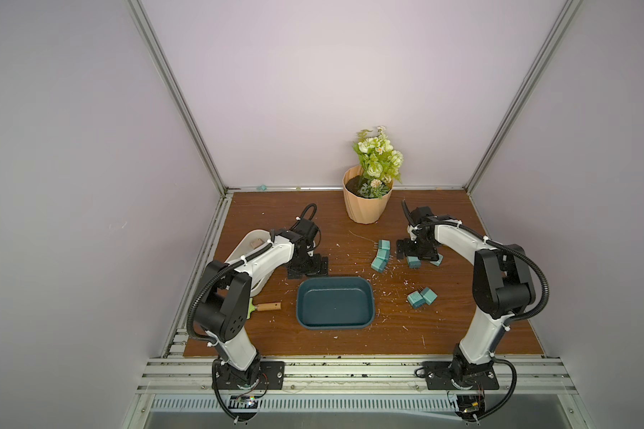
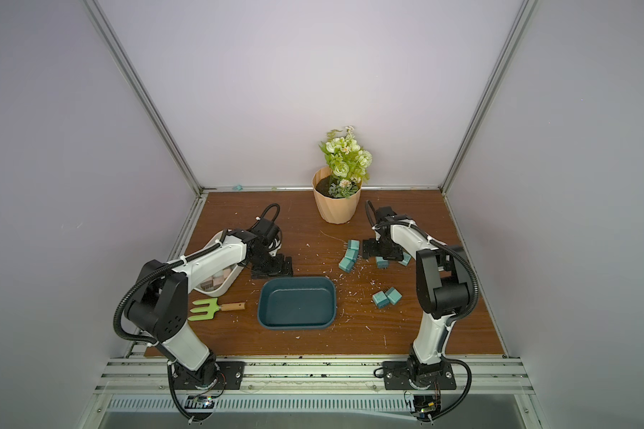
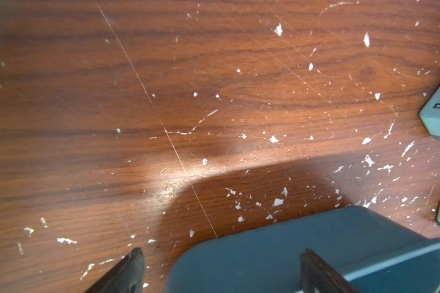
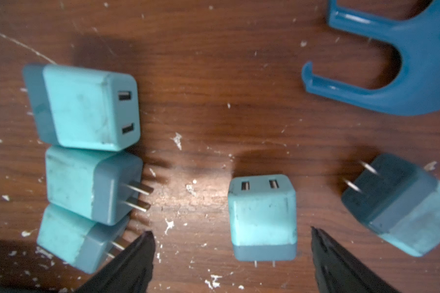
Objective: Place the plugs by color into the storage box
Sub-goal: Move the plug to the center of the board, then pick up the plug from the center of the board.
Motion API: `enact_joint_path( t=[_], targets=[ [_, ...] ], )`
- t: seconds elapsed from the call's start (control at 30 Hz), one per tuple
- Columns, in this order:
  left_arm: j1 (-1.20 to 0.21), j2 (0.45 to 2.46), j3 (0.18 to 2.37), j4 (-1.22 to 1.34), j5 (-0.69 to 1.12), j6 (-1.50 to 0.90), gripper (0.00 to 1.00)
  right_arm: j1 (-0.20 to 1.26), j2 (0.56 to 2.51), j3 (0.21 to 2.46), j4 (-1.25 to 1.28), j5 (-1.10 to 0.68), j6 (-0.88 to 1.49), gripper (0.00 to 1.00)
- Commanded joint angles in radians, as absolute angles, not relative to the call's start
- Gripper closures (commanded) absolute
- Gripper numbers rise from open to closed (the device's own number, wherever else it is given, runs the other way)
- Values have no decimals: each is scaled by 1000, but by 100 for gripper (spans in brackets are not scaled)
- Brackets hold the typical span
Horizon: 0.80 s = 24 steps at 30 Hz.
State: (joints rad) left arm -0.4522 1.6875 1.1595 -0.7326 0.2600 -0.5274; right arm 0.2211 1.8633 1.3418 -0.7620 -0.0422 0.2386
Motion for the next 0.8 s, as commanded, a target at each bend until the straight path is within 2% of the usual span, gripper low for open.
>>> enact_joint_path(
  t=[0.0,0.13,0.4,0.53,0.6,0.77],
  targets=[
    [-460,1671,1167,-749,241,-536,4,217,1902,1411,-807,12,213,5],
    [-460,1665,1154,-748,238,-542,4,215,1951,1454,-825,16,181,12],
    [-460,1647,1127,-749,229,-553,4,216,1977,1425,-833,34,153,19],
    [-460,1647,1128,-748,235,-557,4,216,1977,1399,-818,20,144,27],
    [-459,1649,1132,-749,240,-559,4,219,1981,1394,-819,13,134,35],
    [-460,1641,1137,-749,237,-563,4,219,1964,1363,-819,30,127,50]
  ],
)
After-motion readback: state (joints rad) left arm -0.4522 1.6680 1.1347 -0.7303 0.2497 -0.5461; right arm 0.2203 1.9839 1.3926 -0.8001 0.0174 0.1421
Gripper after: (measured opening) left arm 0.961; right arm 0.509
